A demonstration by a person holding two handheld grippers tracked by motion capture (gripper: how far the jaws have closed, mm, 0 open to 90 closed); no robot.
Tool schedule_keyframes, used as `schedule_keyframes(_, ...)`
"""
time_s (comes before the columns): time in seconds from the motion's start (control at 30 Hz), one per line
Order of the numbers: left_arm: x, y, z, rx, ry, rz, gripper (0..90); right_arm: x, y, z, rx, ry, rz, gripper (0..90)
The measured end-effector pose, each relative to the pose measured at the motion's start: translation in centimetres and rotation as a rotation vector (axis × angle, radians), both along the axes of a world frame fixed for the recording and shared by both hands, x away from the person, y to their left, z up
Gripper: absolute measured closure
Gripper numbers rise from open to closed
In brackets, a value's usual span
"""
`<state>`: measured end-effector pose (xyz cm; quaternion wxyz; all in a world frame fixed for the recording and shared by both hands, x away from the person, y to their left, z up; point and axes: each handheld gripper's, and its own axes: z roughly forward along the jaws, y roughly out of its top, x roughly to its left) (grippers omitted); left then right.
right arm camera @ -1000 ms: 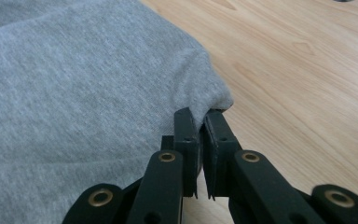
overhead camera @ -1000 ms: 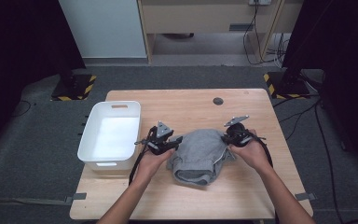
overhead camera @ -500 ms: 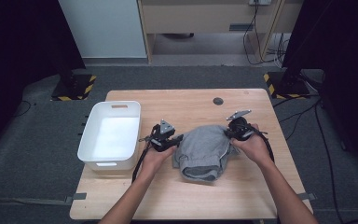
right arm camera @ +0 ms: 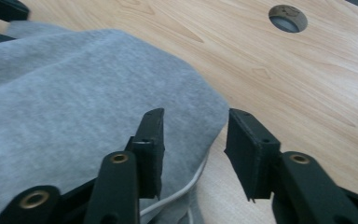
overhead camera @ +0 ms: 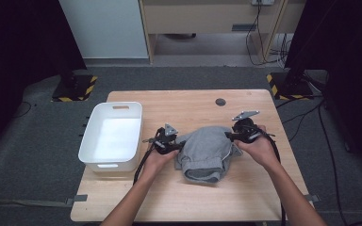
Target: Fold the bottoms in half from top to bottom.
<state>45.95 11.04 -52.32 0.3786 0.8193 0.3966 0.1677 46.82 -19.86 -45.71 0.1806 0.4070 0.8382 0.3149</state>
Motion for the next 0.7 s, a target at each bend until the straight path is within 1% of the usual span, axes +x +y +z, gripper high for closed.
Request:
schedule_keyframes(0.07, 0.1, 0.0, -0.2, 0.005, 0.010, -0.002, 49.4, -0.3, 0.1, -0.2, 0.005, 0.007, 0.010, 50.9)
schedule_keyframes(0.1, 0.1, 0.0, -0.3, 0.008, 0.015, -0.005, 50.6, -0.4, 0.2, -0.4, 0.001, 0.009, 0.016, 49.3)
schedule_keyframes(0.17, 0.1, -0.1, -0.5, 0.006, 0.024, -0.009, 54.7, -0.6, 0.3, -0.9, -0.005, 0.028, 0.018, 45.7)
schedule_keyframes(0.23, 0.1, -0.2, -0.6, 0.003, 0.025, -0.013, 61.3, -0.7, 0.4, -1.7, -0.018, 0.049, 0.017, 44.9)
schedule_keyframes(0.27, 0.1, -0.3, -0.6, -0.003, 0.027, -0.017, 64.7, -0.8, 0.4, -2.0, -0.019, 0.062, 0.017, 47.0)
schedule_keyframes(0.3, 0.1, -0.3, -0.6, -0.003, 0.027, -0.017, 68.4, -0.8, 0.3, -2.2, -0.022, 0.069, 0.024, 51.6)
schedule_keyframes(0.37, 0.1, -0.5, -0.6, -0.002, 0.027, -0.032, 74.5, -0.8, 0.1, -2.6, -0.027, 0.091, 0.030, 61.8)
schedule_keyframes(0.4, 0.2, -0.6, -0.5, -0.004, 0.029, -0.027, 77.4, -0.9, 0.1, -2.7, -0.027, 0.107, 0.032, 66.8)
schedule_keyframes(0.43, 0.2, -0.6, -0.5, -0.003, 0.030, -0.025, 80.6, -0.9, 0.0, -2.8, -0.033, 0.114, 0.040, 74.1)
schedule_keyframes(0.47, 0.3, -0.6, -0.4, -0.003, 0.029, -0.021, 82.1, -0.9, 0.0, -2.8, -0.030, 0.115, 0.043, 77.6)
schedule_keyframes(0.5, 0.3, -0.6, -0.4, -0.003, 0.029, -0.021, 84.0, -0.9, 0.0, -2.8, -0.030, 0.115, 0.043, 77.6)
schedule_keyframes(0.53, 0.3, -0.6, -0.3, 0.003, 0.024, -0.017, 84.0, -0.9, 0.1, -2.8, -0.026, 0.113, 0.047, 82.2)
schedule_keyframes(0.57, 0.3, -0.6, -0.2, 0.002, 0.020, -0.011, 86.8, -0.8, 0.2, -2.6, -0.038, 0.105, 0.054, 89.8)
schedule_keyframes(0.7, 0.8, -0.8, 0.3, -0.009, 0.013, 0.009, 87.6, -0.4, 0.3, -2.5, -0.043, 0.100, 0.055, 90.0)
